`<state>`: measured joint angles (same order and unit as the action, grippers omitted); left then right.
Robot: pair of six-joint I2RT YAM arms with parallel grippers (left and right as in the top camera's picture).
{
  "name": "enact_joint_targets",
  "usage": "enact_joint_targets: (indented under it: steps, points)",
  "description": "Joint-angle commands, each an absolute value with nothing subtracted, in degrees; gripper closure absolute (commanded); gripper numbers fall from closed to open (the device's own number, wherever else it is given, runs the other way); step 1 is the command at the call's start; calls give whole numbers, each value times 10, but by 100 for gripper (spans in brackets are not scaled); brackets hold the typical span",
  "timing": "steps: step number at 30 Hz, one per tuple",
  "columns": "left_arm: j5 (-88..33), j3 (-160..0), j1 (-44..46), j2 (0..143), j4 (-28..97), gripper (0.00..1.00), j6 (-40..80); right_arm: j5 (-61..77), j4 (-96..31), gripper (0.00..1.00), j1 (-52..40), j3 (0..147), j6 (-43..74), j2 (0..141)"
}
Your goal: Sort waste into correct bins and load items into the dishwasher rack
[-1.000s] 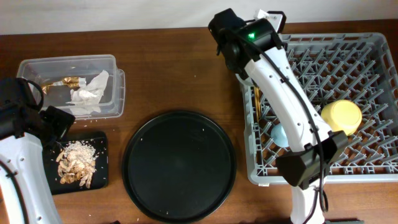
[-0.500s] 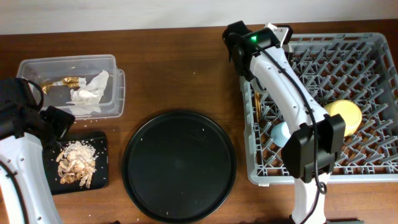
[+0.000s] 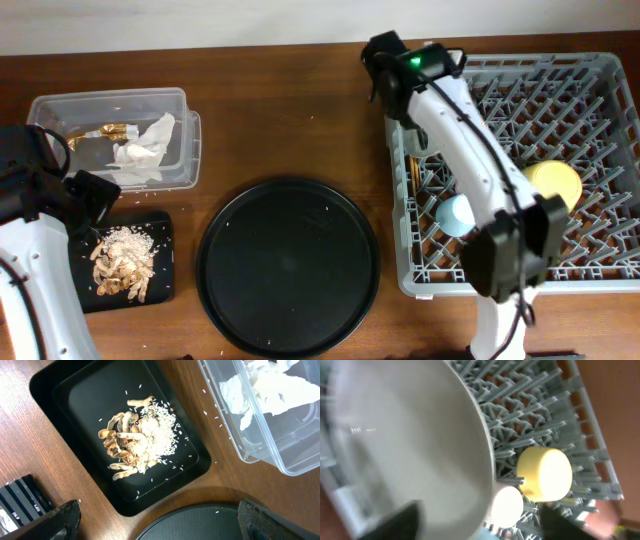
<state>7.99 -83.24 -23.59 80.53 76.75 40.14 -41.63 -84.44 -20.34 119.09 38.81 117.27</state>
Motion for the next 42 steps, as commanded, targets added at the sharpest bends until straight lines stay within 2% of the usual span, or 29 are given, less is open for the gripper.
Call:
enact_joint_targets:
  steps: [1, 2, 3, 4, 5, 7, 8, 10, 12, 17, 24, 27, 32, 38, 42]
  points:
    - [86, -831, -238, 807, 767, 1, 403, -367, -844, 9, -203, 1222, 392, 1063]
    - [86, -831, -238, 807, 767, 1, 403, -366, -836, 18, -190, 1222, 392, 1042]
    - [86, -831, -238, 807, 767, 1, 403, -364, -829, 33, -173, 1222, 392, 1032]
    - [86, -831, -238, 807, 767, 0, 403, -340, -821, 54, -143, 1222, 392, 1029]
    - [86, -831, -238, 807, 767, 1, 403, -307, -816, 68, -116, 1222, 391, 1030]
    - [86, -831, -238, 807, 767, 1, 403, -170, -795, 89, -44, 1221, 338, 1047]
    - [86, -831, -238, 807, 767, 0, 403, -99, -784, 95, -15, 1221, 310, 1060]
    - [86, -831, -238, 807, 767, 1, 403, 59, -766, 96, 38, 1221, 247, 1093]
    - [86, -831, -238, 807, 767, 1, 403, 149, -762, 96, 57, 1221, 212, 1131]
    - [86, -831, -238, 807, 767, 1, 403, 164, -756, 96, 34, 1221, 195, 1175]
    - [86, -831, -238, 807, 767, 1, 403, 162, -764, 96, 30, 1222, 195, 1145]
    - [86, -831, -238, 807, 767, 1, 403, 161, -797, 96, 30, 1222, 164, 1078]
    - [86, -831, -238, 807, 767, 0, 403, 93, -974, 96, 22, 1218, 108, 985]
    - [86, -831, -238, 807, 767, 1, 403, 94, -937, 95, -76, 1007, 99, 806]
    - [86, -831, -238, 807, 767, 1, 403, 95, -870, 87, -88, 845, 132, 671]
